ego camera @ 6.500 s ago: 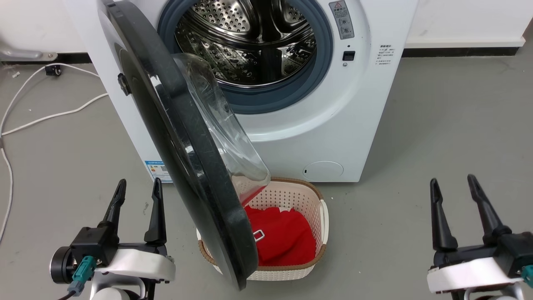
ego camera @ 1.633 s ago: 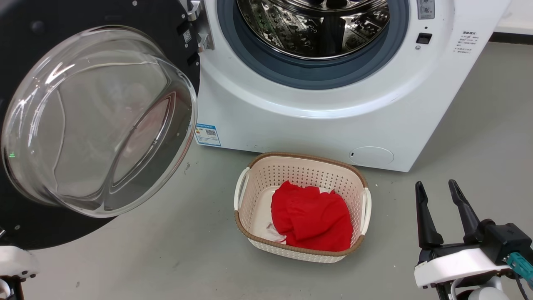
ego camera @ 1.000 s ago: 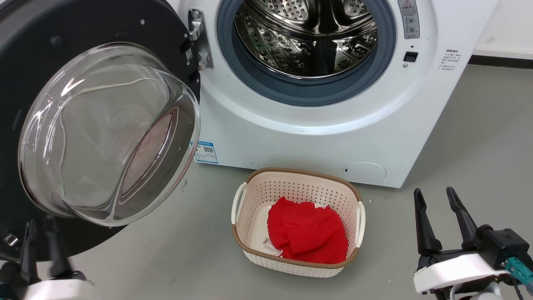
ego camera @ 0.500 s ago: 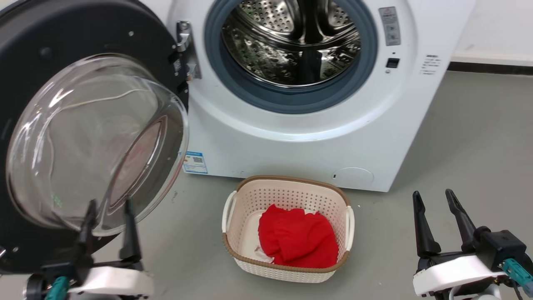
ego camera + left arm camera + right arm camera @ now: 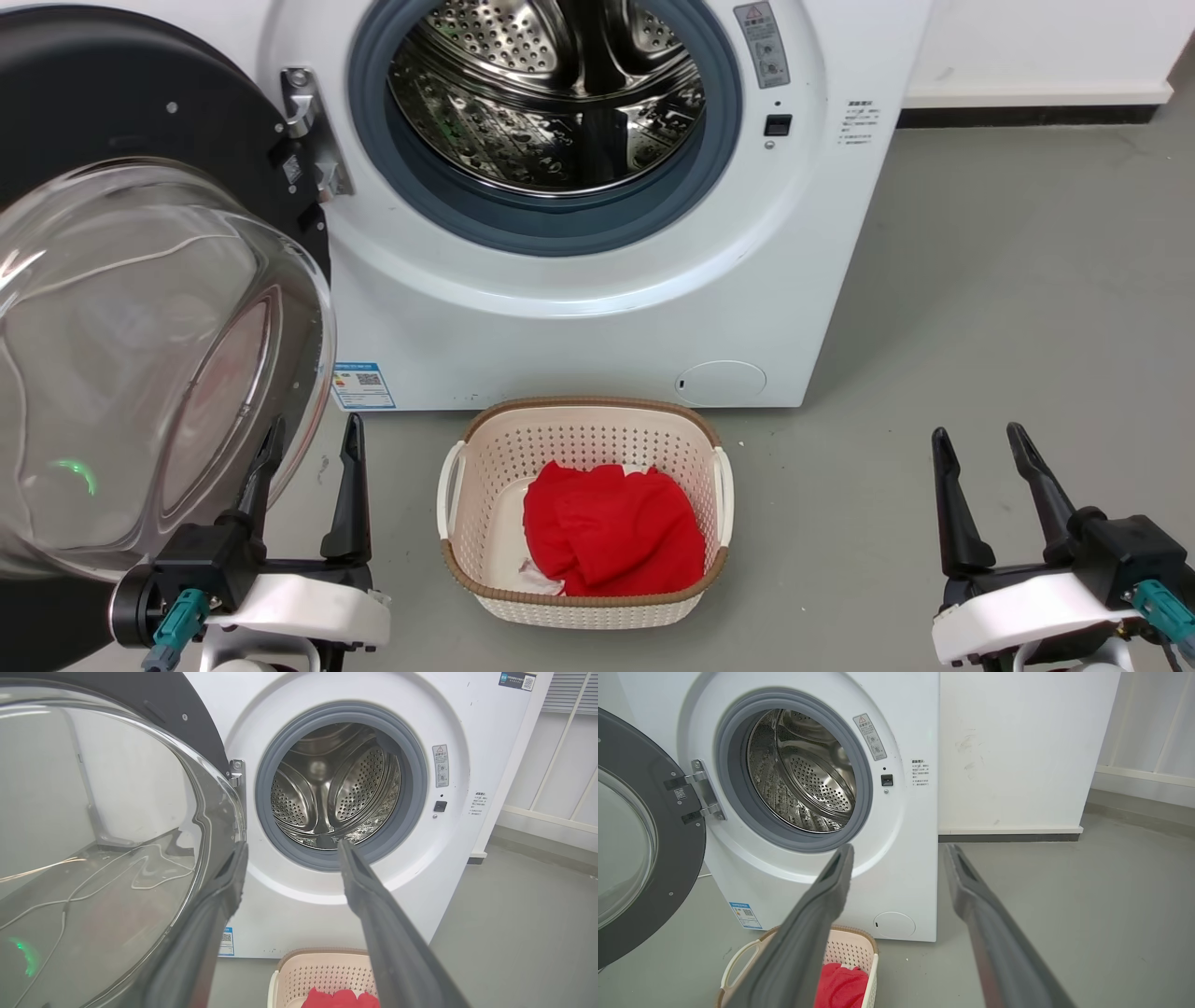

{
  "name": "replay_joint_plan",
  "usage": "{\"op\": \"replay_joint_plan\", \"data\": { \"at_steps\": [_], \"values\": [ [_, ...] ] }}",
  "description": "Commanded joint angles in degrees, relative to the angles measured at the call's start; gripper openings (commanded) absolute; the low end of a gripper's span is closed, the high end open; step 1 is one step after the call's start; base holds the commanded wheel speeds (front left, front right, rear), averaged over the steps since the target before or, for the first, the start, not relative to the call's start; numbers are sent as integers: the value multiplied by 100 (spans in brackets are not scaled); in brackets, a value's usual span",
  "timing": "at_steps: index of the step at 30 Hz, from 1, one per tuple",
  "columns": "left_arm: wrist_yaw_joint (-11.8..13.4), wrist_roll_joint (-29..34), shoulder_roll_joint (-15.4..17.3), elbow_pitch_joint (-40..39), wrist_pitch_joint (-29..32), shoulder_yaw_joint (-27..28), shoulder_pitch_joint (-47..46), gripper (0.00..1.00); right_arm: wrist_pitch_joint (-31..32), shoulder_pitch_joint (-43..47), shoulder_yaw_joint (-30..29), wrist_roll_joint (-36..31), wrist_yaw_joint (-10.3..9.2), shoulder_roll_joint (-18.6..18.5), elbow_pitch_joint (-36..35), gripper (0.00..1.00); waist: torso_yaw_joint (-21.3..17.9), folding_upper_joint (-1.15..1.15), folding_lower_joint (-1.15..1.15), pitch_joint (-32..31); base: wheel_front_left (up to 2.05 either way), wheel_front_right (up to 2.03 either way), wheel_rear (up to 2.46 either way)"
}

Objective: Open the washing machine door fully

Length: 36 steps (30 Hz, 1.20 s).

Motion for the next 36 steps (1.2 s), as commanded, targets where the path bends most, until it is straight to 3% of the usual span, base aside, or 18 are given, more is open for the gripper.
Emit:
{"op": "replay_joint_plan", "data": {
  "at_steps": [1,26,27,36],
  "values": [
    [-11,29,-21,-2,-11,0,-41,100,-4,58,8,16,-4,11,-32,100,-38,0,0,13,0,0,0],
    [-52,136,-73,119,-12,104,-1,100,-22,9,51,104,-4,11,90,100,-24,0,0,-22,0,0,0],
    [-40,115,-69,129,0,96,8,0,-1,15,46,103,0,0,81,0,-24,0,0,-23,0,0,0],
    [-40,-770,-89,325,286,167,-83,0,186,-36,20,1036,0,-16,203,0,-24,0,0,-26,0,0,0]
  ]
}}
